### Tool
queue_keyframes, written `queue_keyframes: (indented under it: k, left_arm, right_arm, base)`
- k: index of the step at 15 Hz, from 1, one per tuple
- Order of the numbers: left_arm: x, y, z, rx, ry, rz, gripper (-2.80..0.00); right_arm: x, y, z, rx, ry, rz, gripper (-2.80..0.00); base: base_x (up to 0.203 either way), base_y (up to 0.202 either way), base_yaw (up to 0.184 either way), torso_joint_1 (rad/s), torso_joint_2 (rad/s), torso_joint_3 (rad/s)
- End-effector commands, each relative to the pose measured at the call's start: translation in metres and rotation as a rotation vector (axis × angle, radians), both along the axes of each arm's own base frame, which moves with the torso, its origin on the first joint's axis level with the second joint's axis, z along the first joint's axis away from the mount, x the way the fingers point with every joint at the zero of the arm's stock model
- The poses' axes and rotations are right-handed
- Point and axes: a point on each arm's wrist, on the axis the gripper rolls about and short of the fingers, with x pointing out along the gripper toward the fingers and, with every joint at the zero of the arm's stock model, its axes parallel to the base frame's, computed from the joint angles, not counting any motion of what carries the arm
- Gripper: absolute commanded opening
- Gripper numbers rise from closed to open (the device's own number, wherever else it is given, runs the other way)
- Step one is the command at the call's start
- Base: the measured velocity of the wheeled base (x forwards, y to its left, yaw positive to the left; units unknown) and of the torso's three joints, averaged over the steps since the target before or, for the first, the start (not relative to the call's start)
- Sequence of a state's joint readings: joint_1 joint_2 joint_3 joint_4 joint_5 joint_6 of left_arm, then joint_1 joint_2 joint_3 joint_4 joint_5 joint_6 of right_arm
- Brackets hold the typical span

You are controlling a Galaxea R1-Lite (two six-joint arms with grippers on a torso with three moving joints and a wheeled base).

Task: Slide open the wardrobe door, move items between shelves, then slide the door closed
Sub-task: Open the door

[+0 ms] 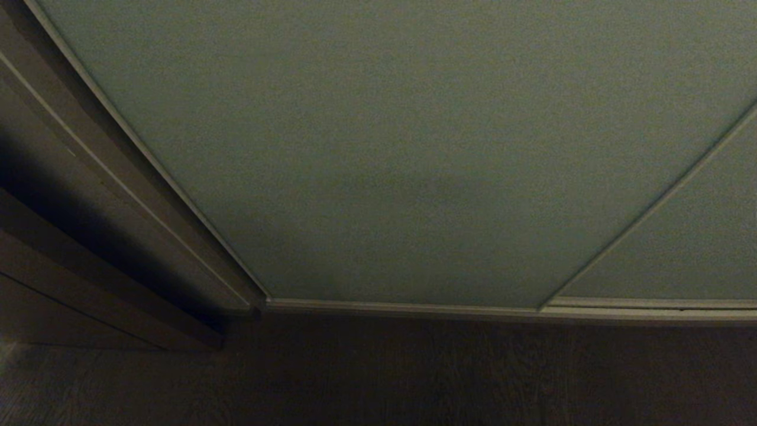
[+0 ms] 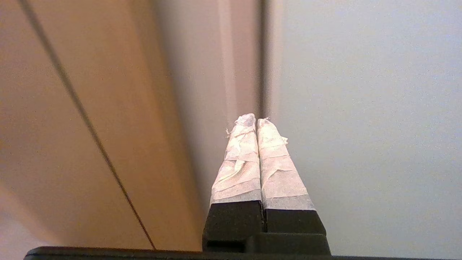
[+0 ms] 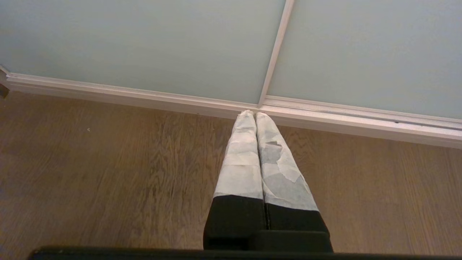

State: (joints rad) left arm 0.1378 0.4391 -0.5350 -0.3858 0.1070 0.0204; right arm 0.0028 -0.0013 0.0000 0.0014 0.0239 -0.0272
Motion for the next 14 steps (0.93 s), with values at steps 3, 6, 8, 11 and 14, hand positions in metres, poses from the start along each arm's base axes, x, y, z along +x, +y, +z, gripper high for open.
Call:
queue_keyframes:
  k: [3,6,8,11,14]
  left_arm:
    - [0.07,0.016,0.047,-0.019,-0.007,0.119,-2.8]
    - [0.107,0.027,0.075,-0.033,-0.02,0.121,-2.8]
    - [0.13,0.032,0.094,-0.042,-0.067,0.1,-2.8]
    - [0.149,0.036,0.104,-0.027,-0.085,0.05,-2.8]
    - [0.162,0.039,0.108,-0.031,-0.083,0.045,-2.8]
  right_arm:
    - [0.0,0.0,0.0,0.0,0.0,0.001,-2.8]
    - [0.0,0.0,0.0,0.0,0.0,0.001,-2.8]
    - [0.0,0.0,0.0,0.0,0.0,0.001,-2.8]
    - [0.0,0.0,0.0,0.0,0.0,0.001,-2.8]
    - [0.0,0.0,0.0,0.0,0.0,0.001,-2.8]
  base:
    - [0.0,0.0,0.0,0.0,0.0,0.0]
    - [0.0,0.0,0.0,0.0,0.0,0.0]
    - [0.0,0.0,0.0,0.0,0.0,0.0]
    - [0.0,0.0,0.0,0.0,0.0,0.0]
    - [0.0,0.0,0.0,0.0,0.0,0.0]
